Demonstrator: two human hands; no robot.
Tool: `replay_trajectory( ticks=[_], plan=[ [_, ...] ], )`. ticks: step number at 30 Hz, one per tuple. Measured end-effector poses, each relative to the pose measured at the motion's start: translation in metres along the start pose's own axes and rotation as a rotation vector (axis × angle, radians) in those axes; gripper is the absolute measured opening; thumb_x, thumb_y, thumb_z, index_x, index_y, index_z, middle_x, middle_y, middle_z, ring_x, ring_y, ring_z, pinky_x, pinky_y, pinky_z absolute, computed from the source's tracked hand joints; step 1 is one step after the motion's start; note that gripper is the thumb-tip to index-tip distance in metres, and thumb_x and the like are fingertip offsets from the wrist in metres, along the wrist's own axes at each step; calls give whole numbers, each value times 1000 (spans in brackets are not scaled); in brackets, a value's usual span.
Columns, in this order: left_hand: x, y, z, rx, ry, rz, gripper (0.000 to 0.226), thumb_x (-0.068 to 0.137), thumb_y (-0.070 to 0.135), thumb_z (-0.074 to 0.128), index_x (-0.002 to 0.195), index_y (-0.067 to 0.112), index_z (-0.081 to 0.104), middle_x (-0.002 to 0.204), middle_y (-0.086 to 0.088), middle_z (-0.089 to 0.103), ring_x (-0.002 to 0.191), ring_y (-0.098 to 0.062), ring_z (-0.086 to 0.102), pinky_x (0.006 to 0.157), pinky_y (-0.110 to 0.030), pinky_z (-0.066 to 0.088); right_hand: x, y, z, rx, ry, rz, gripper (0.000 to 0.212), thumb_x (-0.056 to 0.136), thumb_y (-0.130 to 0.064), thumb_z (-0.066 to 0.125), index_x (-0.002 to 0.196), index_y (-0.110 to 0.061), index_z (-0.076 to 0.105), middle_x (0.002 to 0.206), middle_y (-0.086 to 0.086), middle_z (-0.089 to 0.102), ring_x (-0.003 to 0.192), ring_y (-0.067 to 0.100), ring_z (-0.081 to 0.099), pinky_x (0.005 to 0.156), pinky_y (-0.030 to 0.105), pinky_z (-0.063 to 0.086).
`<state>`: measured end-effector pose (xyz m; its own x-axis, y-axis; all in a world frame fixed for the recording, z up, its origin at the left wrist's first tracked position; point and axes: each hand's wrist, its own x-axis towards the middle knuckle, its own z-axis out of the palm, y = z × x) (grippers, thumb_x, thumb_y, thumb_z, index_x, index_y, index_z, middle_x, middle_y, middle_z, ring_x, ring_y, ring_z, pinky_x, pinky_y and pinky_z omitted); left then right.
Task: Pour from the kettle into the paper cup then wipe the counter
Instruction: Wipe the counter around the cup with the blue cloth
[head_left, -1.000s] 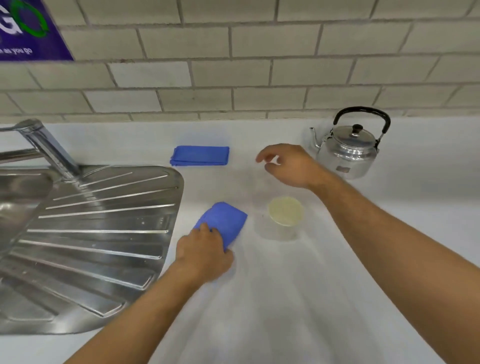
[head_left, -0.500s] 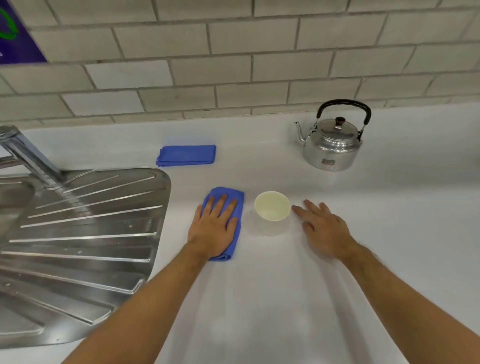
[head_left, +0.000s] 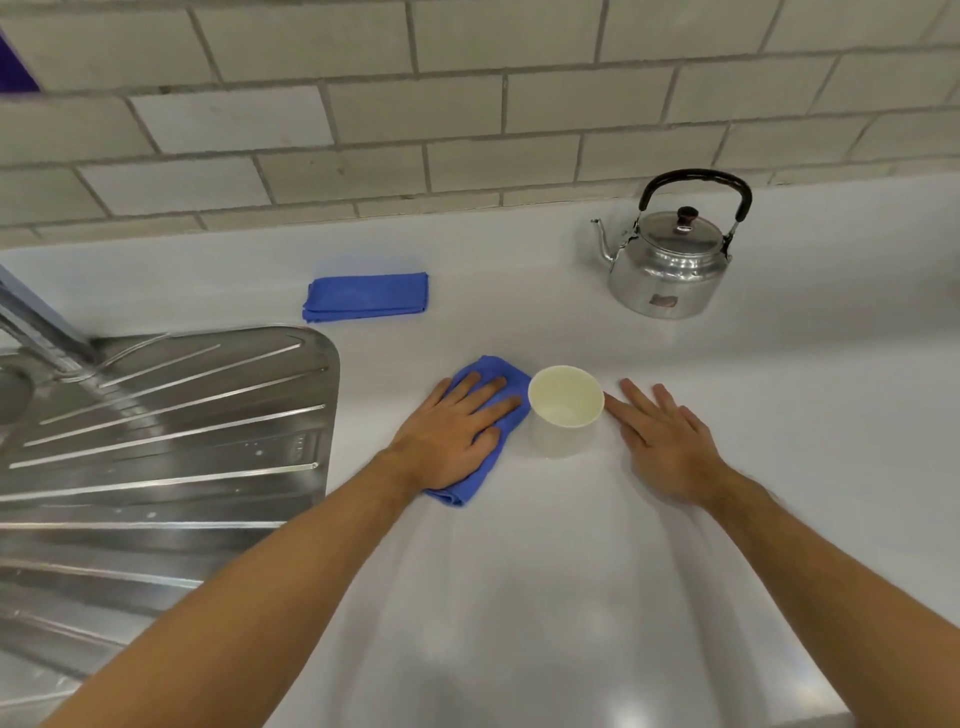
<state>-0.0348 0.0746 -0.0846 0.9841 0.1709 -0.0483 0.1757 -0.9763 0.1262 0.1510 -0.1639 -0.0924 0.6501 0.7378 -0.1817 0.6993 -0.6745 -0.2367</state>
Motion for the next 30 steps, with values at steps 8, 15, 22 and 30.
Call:
replay_trajectory(
  ticks=[8, 15, 22, 30],
  plan=[
    [-56, 33, 12, -80, 68, -115, 52, 101, 44, 20, 152, 39, 10, 163, 11, 6, 150, -14, -1, 121, -36, -1, -4, -4, -5, 7, -16, -14, 49, 105, -35, 18, 150, -54, 11, 165, -15, 4, 153, 20, 0, 120, 41, 4],
    [-95, 77, 22, -94, 67, -193, 53, 100, 47, 17, 151, 41, 7, 163, 13, 2, 150, -12, -5, 121, -35, -5, -4, -1, -10, 21, -75, -52, 51, 105, -32, 19, 151, -50, 11, 166, -12, 2, 152, 23, -2, 120, 45, 3],
    [-104, 132, 28, -110, 77, -201, 56, 97, 50, 13, 151, 42, 6, 163, 14, 3, 150, -12, -6, 122, -37, -5, -33, 3, -20, 415, -101, -107, 48, 102, -14, 37, 148, -29, 39, 162, -5, 26, 151, 18, 13, 117, 28, 8],
    [-70, 197, 31, -133, 73, -207, 55, 98, 49, 16, 152, 39, 9, 163, 11, 5, 151, -16, -3, 122, -41, -3, -76, 5, -39, 627, 183, -94, 39, 91, 5, 48, 119, -17, 64, 125, 4, 61, 100, 13, 55, 86, 15, 38]
  ],
)
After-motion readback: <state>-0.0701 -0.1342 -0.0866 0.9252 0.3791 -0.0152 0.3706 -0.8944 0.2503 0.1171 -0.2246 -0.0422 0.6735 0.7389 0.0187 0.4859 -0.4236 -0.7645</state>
